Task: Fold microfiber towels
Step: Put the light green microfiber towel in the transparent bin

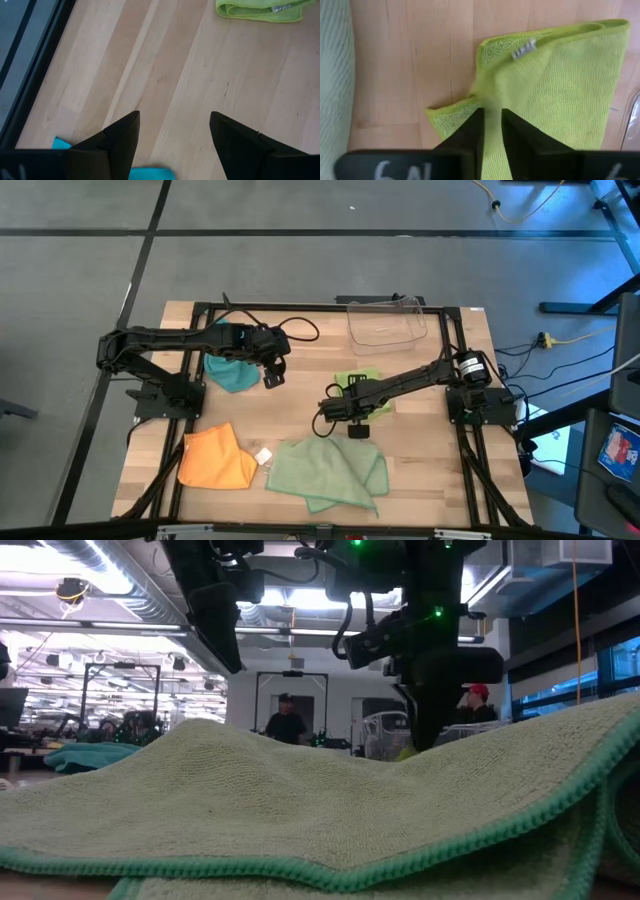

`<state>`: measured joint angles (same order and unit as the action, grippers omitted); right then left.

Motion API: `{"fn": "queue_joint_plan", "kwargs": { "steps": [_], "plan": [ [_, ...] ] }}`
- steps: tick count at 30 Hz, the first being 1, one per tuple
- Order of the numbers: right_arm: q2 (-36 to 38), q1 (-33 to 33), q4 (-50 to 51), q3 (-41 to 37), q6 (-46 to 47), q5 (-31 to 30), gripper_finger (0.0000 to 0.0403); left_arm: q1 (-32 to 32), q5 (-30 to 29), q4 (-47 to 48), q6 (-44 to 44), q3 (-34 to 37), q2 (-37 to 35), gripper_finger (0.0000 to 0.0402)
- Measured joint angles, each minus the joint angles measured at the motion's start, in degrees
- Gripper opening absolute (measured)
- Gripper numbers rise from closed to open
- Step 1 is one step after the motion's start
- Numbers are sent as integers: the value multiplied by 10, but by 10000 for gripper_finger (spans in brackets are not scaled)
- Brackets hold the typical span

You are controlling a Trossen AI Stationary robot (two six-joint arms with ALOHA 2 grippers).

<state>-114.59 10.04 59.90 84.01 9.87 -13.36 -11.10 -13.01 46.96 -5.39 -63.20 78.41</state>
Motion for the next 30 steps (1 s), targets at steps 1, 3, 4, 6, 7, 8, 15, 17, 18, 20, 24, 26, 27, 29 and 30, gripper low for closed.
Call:
{"fn": "queue_joint_plan", "kwargs": {
  "steps": [1,3,4,6,7,8,15,17,18,20,24,26,27,29,30],
  "plan": [
    [0,0,0,0,4,0,78,0,0,0,0,0,0,235],
    [0,0,0,0,10,1,95,0,0,0,0,0,0,235],
    [0,0,0,0,16,1,103,0,0,0,0,0,0,235],
    [0,0,-5,-1,22,1,118,0,0,0,0,0,0,235],
    [0,0,-14,-5,28,1,124,0,0,0,0,0,0,235],
    [0,0,-23,-11,34,2,130,0,0,0,0,0,0,235],
    [0,6,-67,-52,34,28,146,0,0,0,0,0,0,235],
    [0,10,-84,-62,34,29,147,0,0,0,0,0,0,235],
    [0,11,-95,-69,33,30,147,0,0,0,0,0,0,235],
    [0,15,-115,-81,33,27,147,0,0,0,0,0,0,235],
    [0,15,-139,-90,36,14,147,0,0,-4,0,0,0,235],
    [1,15,-143,-93,43,13,147,0,0,-4,0,0,0,235],
    [1,15,-143,-93,48,13,147,0,0,-4,0,0,0,235],
    [1,15,-144,-93,58,13,147,0,0,-4,-1,0,0,235],
    [1,15,-146,-94,66,12,147,0,0,-4,-1,0,0,235]
  ]
}}
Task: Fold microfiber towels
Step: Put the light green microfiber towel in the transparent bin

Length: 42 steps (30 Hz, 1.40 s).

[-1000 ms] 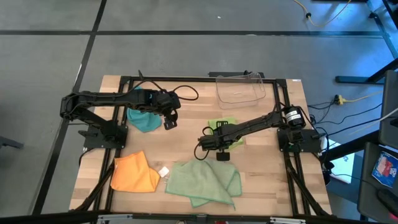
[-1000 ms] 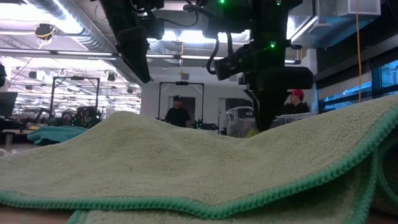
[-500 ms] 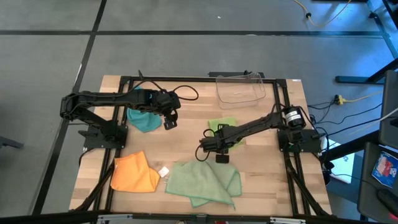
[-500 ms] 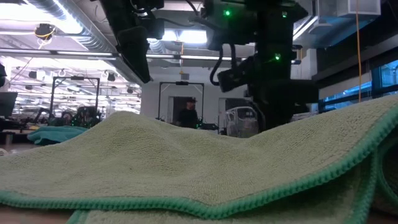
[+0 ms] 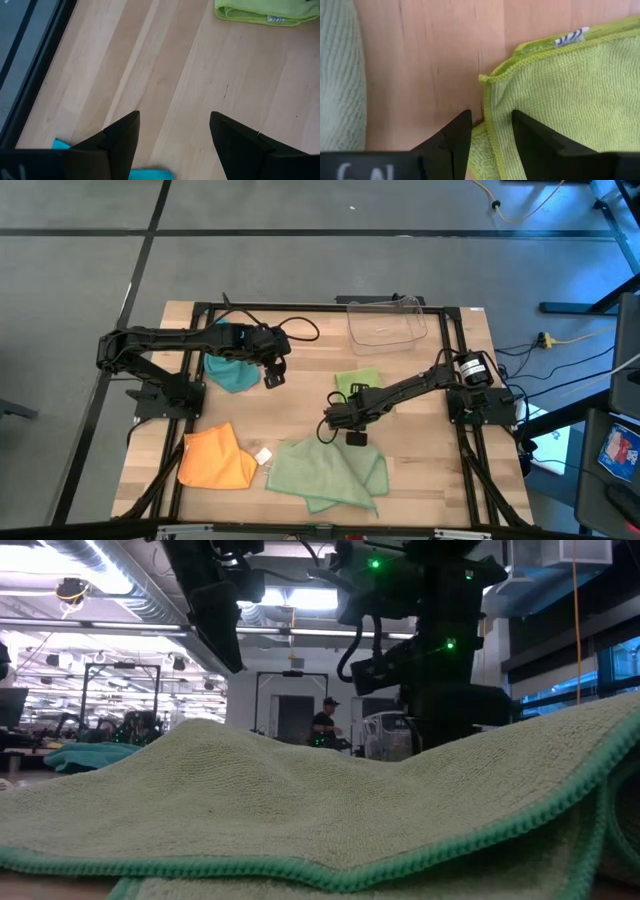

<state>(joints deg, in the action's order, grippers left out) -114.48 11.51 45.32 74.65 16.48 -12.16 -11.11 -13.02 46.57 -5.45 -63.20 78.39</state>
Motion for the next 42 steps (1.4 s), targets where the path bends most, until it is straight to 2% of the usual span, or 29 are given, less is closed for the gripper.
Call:
{"fn": "queue_joint_plan", "kwargs": {
  "steps": [7,16,21,29,38,42],
  "plan": [
    [0,-1,-10,0,71,-2,124,0,0,0,0,0,0,235],
    [-2,-2,-6,0,87,-21,52,0,0,0,-2,0,0,235],
    [-2,-2,45,20,86,-21,8,0,0,0,-2,0,0,235],
    [-2,-2,88,34,88,-13,12,0,0,-2,-3,0,0,235],
    [-2,-3,89,56,71,61,12,0,0,-6,-4,0,0,235],
    [-2,-2,90,64,56,67,14,0,0,-11,-4,0,0,235]
  ]
}}
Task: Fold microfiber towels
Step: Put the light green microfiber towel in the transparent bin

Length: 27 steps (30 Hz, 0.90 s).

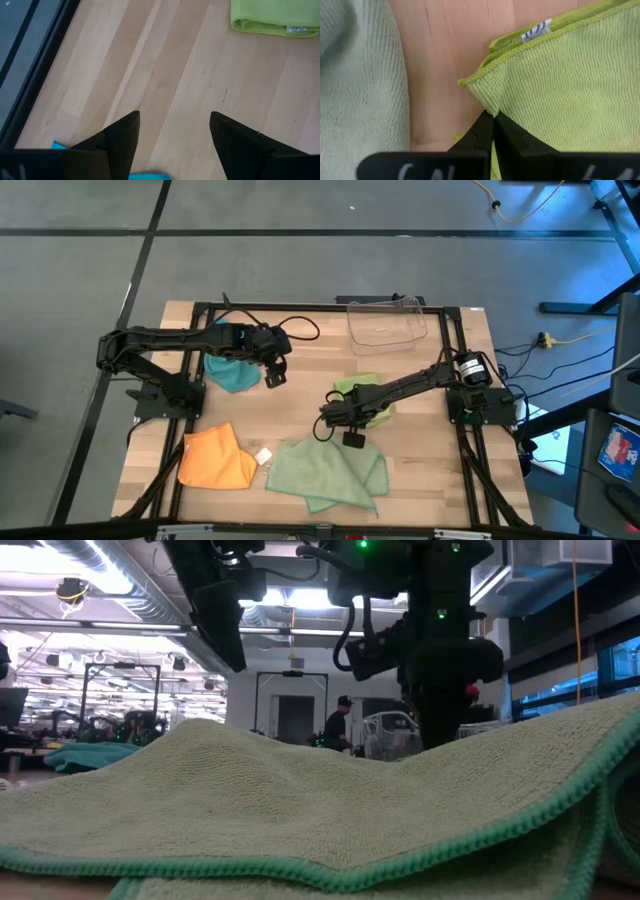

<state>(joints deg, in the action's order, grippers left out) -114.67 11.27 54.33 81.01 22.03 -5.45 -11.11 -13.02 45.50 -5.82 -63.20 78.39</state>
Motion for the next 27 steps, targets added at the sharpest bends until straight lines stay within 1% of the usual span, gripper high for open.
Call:
{"fn": "queue_joint_plan", "kwargs": {
  "steps": [8,16,20,24,27],
  "plan": [
    [0,0,9,0,11,0,22,0,0,0,0,0,0,235],
    [13,0,12,0,11,0,77,0,0,0,0,0,0,235],
    [40,0,21,0,14,-6,101,0,0,0,0,0,0,235],
    [87,3,77,0,19,-8,115,0,0,0,-1,0,0,235],
    [125,10,103,0,16,-41,117,0,0,0,0,0,0,235]
  ]
}}
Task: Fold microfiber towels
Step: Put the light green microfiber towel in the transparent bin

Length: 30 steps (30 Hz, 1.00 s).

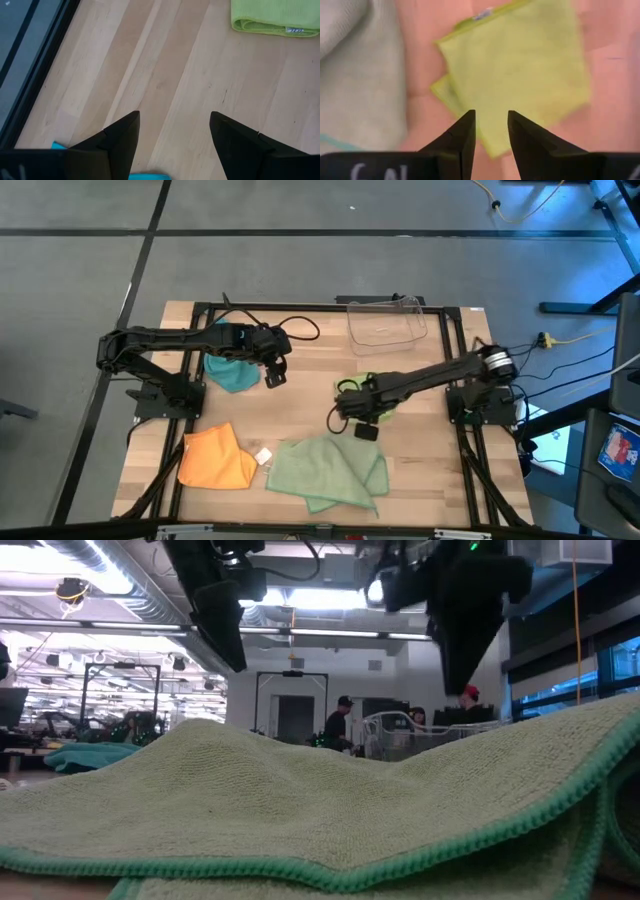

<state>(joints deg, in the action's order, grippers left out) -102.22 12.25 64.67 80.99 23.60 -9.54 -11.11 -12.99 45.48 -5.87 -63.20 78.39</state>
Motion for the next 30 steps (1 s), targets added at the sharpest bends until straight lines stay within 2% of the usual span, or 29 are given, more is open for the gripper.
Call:
{"fn": "queue_joint_plan", "kwargs": {
  "steps": [4,7,9,14,18,22,30],
  "plan": [
    [68,12,3,-50,17,-86,118,0,11,-8,0,0,0,235],
    [145,16,-2,-141,98,-117,118,0,16,-8,0,0,0,235],
    [203,21,-39,-222,166,-124,118,0,17,-11,0,0,0,235],
    [317,32,-251,-425,292,-98,118,0,17,-39,-1,0,0,235],
    [354,32,-442,-533,313,-71,118,0,17,-58,-15,0,0,235],
    [363,32,-551,-587,286,-74,118,0,17,-62,-15,0,0,235],
    [362,31,-559,-597,218,-134,118,0,5,-66,-15,0,0,235]
  ]
}}
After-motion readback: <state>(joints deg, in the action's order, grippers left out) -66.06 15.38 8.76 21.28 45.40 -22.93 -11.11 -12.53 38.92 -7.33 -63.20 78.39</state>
